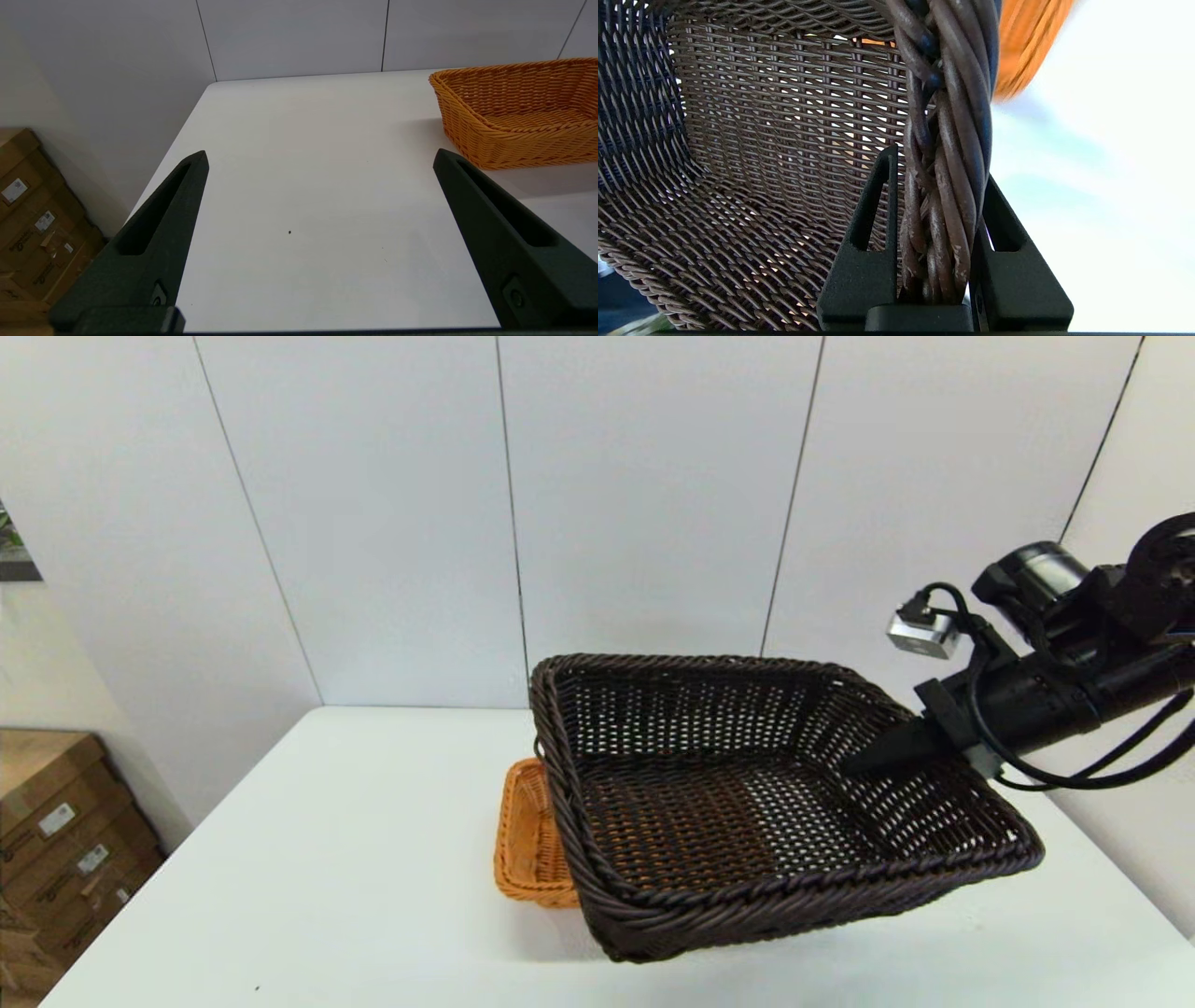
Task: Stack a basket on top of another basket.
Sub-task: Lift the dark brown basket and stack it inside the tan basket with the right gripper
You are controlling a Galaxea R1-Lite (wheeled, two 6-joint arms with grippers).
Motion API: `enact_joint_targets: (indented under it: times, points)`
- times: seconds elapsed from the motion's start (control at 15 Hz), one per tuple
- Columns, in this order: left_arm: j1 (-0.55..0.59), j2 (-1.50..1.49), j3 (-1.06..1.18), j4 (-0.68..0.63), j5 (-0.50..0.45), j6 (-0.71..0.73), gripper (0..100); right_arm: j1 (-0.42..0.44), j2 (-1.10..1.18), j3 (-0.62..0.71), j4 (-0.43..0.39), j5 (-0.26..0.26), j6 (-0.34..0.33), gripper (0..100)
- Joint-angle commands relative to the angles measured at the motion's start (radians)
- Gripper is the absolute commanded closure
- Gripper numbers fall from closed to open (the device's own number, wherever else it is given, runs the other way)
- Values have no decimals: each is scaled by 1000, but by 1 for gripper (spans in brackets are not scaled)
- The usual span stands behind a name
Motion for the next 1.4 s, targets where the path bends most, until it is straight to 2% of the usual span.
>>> enact_joint_targets:
  times: [0.07,0.27,0.6,0.8,0.93,1.4]
  points:
    - [0,-2,2,0,0,0,0,4,119,-96,-41,-17,3,100]
    - [0,-2,2,0,0,0,0,43,195,-188,-42,-66,25,100]
    - [0,-2,2,0,1,0,0,93,257,-294,-39,-74,111,100]
    - [0,-2,2,0,0,0,0,113,290,-332,-38,-75,137,100]
    - [0,-2,2,0,0,0,0,121,324,-384,-38,-75,188,100]
    - [0,-2,2,0,0,0,0,169,395,-438,-39,-77,237,100]
